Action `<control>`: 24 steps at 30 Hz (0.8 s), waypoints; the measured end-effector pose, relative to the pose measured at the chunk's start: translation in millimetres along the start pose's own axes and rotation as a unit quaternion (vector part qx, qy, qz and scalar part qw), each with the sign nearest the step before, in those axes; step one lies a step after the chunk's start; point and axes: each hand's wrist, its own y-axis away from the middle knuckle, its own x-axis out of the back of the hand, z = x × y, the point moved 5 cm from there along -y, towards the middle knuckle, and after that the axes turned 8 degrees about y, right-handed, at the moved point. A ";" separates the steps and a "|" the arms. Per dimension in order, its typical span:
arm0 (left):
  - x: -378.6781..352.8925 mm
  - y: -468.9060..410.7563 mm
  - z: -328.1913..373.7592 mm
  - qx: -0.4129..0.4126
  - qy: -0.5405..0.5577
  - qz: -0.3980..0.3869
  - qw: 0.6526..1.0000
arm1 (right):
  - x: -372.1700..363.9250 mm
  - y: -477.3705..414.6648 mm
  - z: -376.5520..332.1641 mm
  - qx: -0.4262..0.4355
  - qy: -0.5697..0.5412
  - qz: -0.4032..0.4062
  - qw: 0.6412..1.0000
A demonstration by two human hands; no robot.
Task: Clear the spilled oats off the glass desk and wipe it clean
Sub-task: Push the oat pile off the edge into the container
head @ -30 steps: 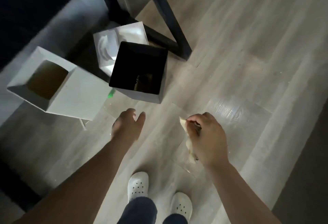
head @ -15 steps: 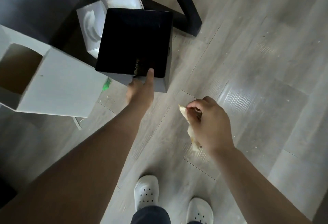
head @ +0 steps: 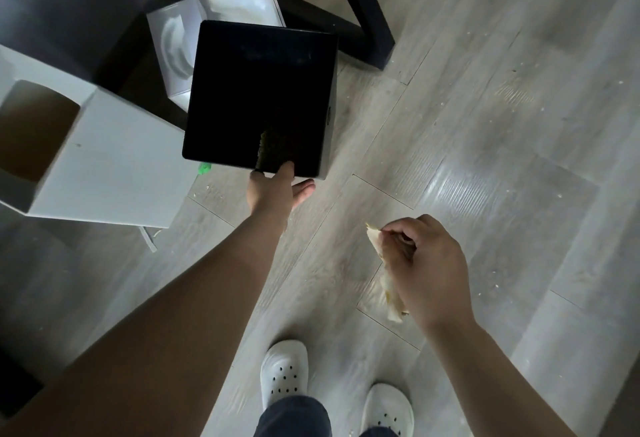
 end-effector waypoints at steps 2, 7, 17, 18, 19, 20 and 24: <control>8.2 6.4 -5.9 -0.006 0.003 0.019 1.000 | 6.5 7.0 2.0 0.000 -0.001 0.004 1.000; 33.3 36.3 -2.5 -0.055 -0.108 0.019 0.992 | 29.0 21.1 -3.8 0.001 -0.013 0.008 1.000; 96.2 177.1 7.6 -0.022 -0.254 -0.002 0.967 | 142.5 78.2 -52.5 0.017 -0.039 0.052 0.998; 101.9 194.1 8.1 -0.015 -0.253 -0.001 0.967 | 157.9 86.7 -59.4 0.016 -0.046 0.054 0.997; 107.1 211.2 8.4 -0.008 -0.253 -0.001 0.967 | 172.5 95.6 -65.8 0.014 -0.051 0.053 0.997; 112.0 228.7 8.6 -0.003 -0.257 -0.006 0.966 | 185.9 104.3 -71.4 0.011 -0.055 0.051 0.997; 133.9 306.2 17.8 0.003 -0.291 -0.017 0.957 | 237.9 143.4 -94.7 0.005 -0.056 0.037 0.998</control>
